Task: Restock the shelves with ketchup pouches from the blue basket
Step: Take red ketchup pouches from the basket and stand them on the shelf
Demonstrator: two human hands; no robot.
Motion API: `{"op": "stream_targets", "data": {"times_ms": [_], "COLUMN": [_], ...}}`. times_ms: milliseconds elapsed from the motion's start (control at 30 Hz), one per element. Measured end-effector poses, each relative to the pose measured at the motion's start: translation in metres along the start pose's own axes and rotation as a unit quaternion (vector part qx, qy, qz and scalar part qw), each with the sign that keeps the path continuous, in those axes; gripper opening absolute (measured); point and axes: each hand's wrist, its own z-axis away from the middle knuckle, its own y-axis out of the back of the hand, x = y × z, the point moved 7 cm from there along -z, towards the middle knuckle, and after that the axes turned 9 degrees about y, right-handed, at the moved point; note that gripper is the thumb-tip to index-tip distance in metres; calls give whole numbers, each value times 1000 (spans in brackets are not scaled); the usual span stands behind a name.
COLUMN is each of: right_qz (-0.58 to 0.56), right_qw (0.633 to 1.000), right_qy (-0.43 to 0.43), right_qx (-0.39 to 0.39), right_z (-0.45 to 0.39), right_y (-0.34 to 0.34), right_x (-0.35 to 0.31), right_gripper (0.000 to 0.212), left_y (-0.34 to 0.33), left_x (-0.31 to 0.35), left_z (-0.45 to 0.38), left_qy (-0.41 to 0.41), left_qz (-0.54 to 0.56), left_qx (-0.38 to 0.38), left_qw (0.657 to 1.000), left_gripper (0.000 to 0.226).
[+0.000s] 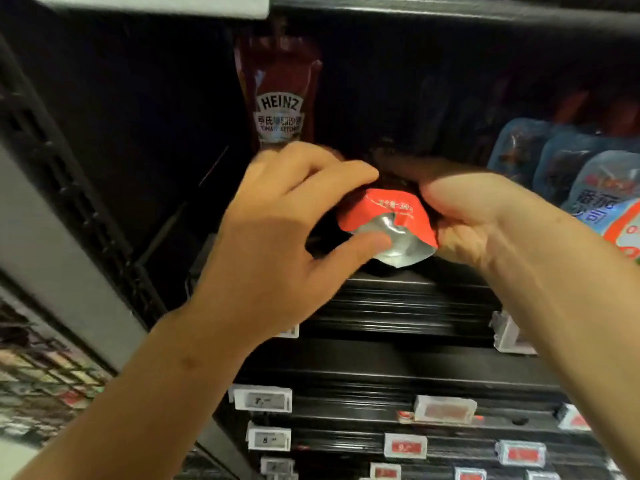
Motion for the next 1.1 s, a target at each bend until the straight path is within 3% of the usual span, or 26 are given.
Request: {"op": "stream_targets", "data": {"times_ms": [167,267,400,500,600,667,767,833,967,1100], "right_qz": [56,75,87,114,110,114,151,187,241,215], "right_qw": [998,997,996,991,983,976,958,943,923,930], "right_qy": [-36,-4,35,67,127,170,224,260,292,297], "right_qx": [-21,-1,-15,18,70,81,92,87,68,42], "right_z": [24,30,32,28,19,11,1,-6,-26,-50], "right_y": [-4,1,-1,2,12,20,29,28,26,25], "right_x": [13,8,7,5,-6,-15,-21,-23,-30,-31], "right_gripper": [24,17,18,20,21,17,20,25,39,45], "left_y": [-2,-6,-6,-4,4,12,3,-14,-48,-66], "left_x": [18,21,11,10,-9,-45,-106,-131,-139,-147], "left_z": [7,20,33,31,18,3,-18,-31,-56,-61], "left_qy": [-73,-130,-107,-81,-1,136,346,425,423,362], "left_qz": [-24,-79,-77,-47,12,13,18,33,151,195], "left_qx": [-45,-53,-23,-17,-10,7,-19,-61,-77,0], "left_qw": [996,987,991,995,1000,991,938,903,890,912], "left_gripper": [30,23,26,24,17,15,45,68,88,73]}}
